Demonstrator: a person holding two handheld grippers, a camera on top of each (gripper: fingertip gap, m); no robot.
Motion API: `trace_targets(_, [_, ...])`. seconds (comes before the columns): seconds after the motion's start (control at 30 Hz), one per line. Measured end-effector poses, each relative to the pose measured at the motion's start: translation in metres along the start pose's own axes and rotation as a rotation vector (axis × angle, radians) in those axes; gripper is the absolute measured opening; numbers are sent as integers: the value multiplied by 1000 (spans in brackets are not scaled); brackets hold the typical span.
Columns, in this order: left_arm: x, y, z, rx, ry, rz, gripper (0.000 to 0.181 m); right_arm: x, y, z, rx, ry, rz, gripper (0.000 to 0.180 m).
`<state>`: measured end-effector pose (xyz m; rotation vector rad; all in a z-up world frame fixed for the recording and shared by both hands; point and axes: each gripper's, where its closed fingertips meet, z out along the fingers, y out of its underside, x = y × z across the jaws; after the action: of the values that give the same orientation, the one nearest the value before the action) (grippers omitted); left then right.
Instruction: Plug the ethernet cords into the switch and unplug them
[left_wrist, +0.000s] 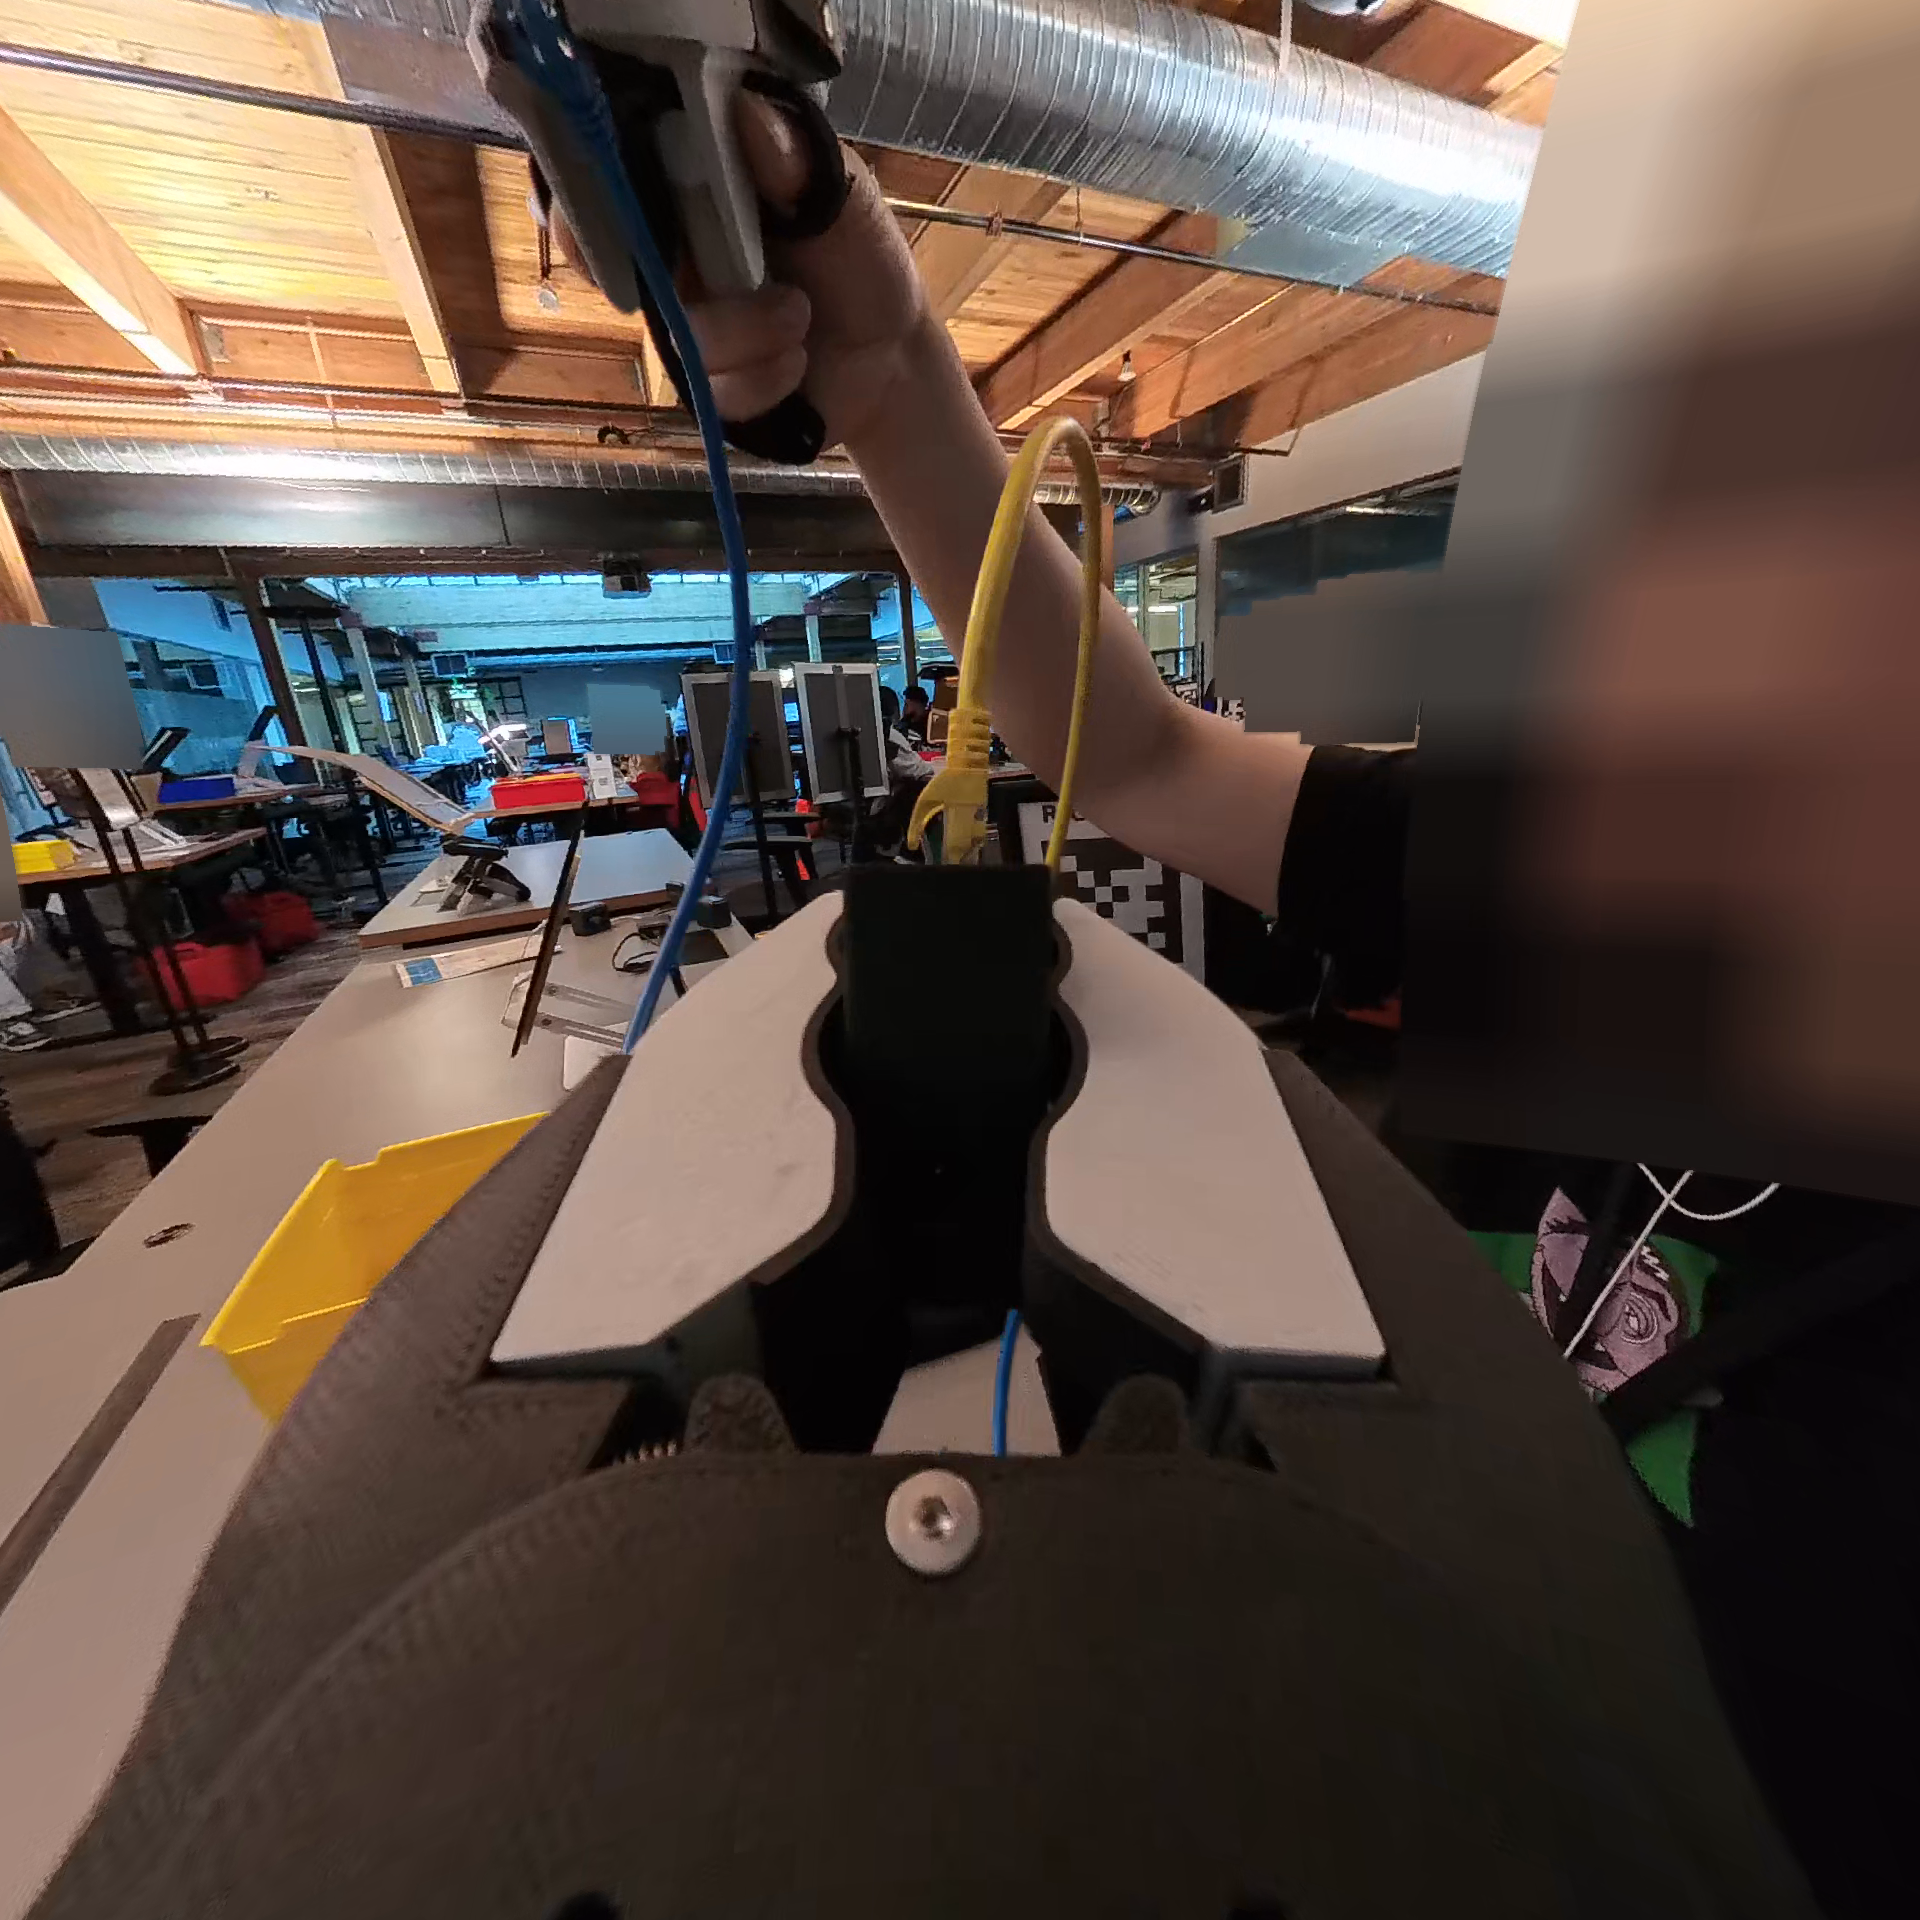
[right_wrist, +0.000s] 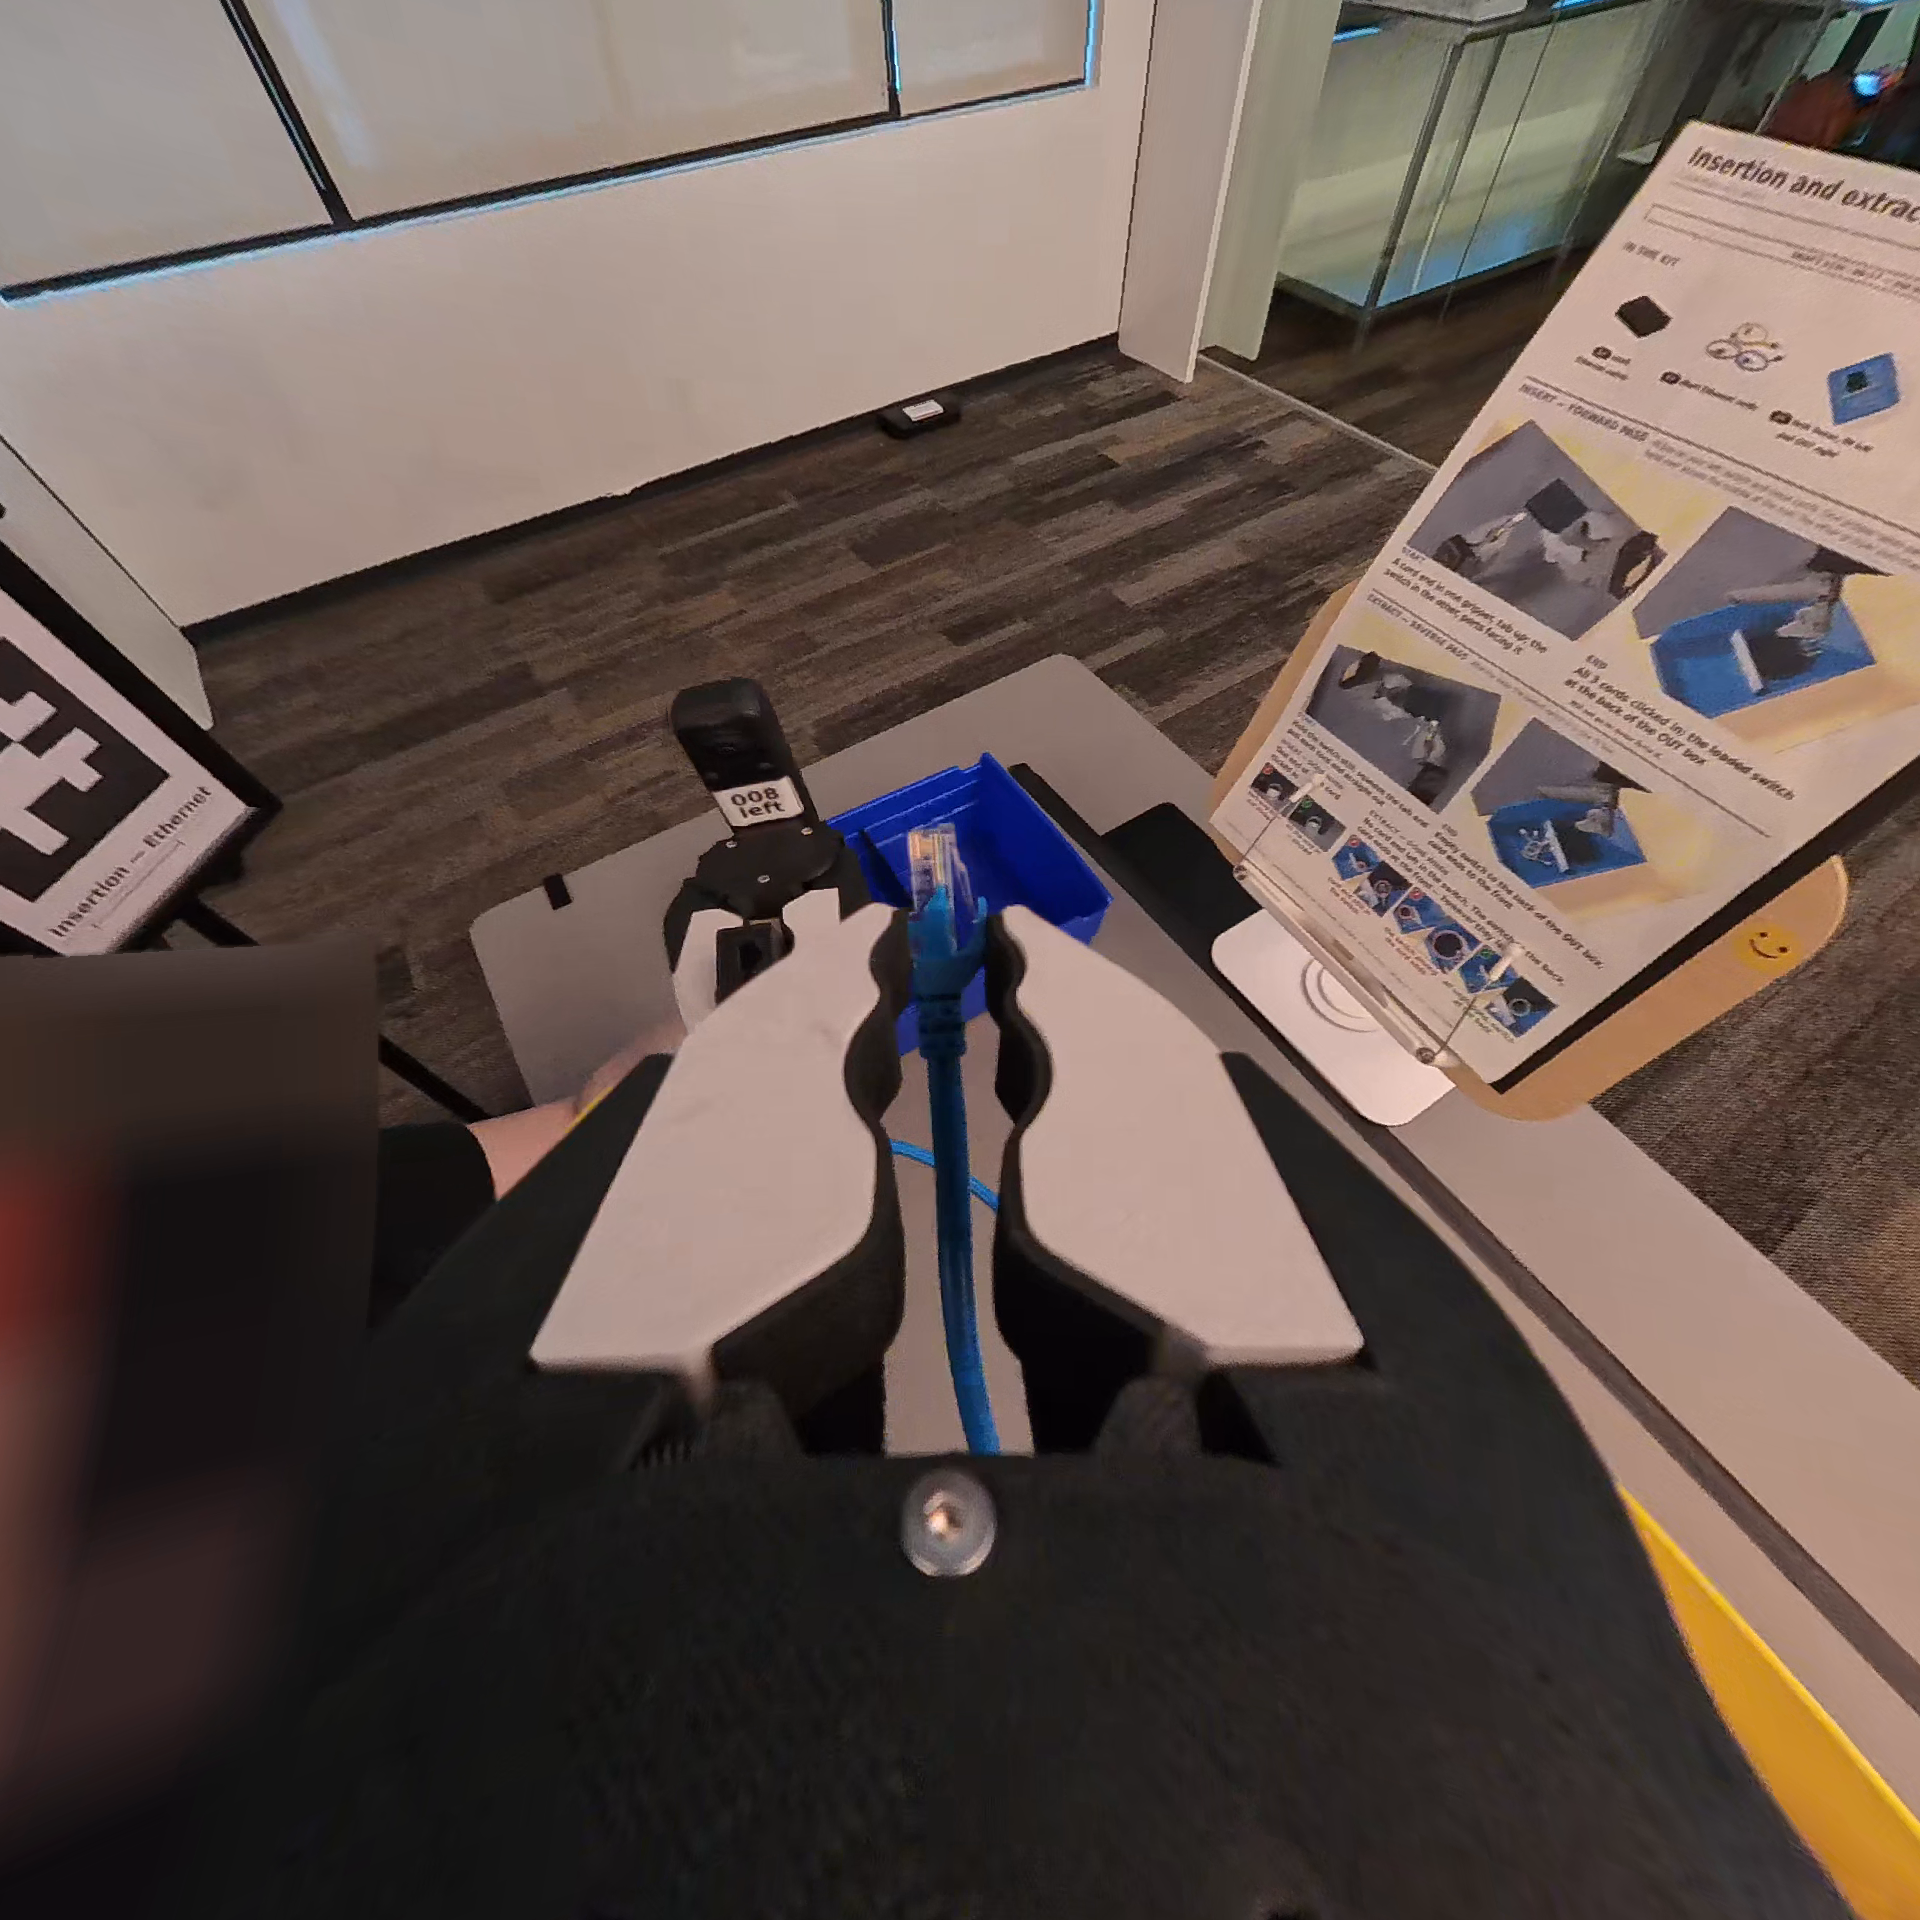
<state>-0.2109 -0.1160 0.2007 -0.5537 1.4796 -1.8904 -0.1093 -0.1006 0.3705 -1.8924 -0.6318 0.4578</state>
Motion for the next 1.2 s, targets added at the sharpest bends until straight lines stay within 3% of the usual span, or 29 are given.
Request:
trace_targets(0.3, [-32, 7, -13, -47, -193, -10, 29, 39, 8, 21, -51, 97, -154, 14])
trace_targets(0.57, [-54, 21, -14, -106, -291, 6, 29, 57, 46, 6, -164, 98, -74, 14])
trace_targets(0.87, [-20, 30, 37, -165, -163, 99, 29, -13, 39, -47, -147, 23, -53, 14])
trace_targets(0.97, [-17, 27, 36, -187, -207, 167, 29, -44, 24, -55, -118, -26, -58, 14])
trace_targets(1.2, [-49, 38, 23, -154, -280, 180, 29, -80, -2, 7, -115, -175, -10, 14])
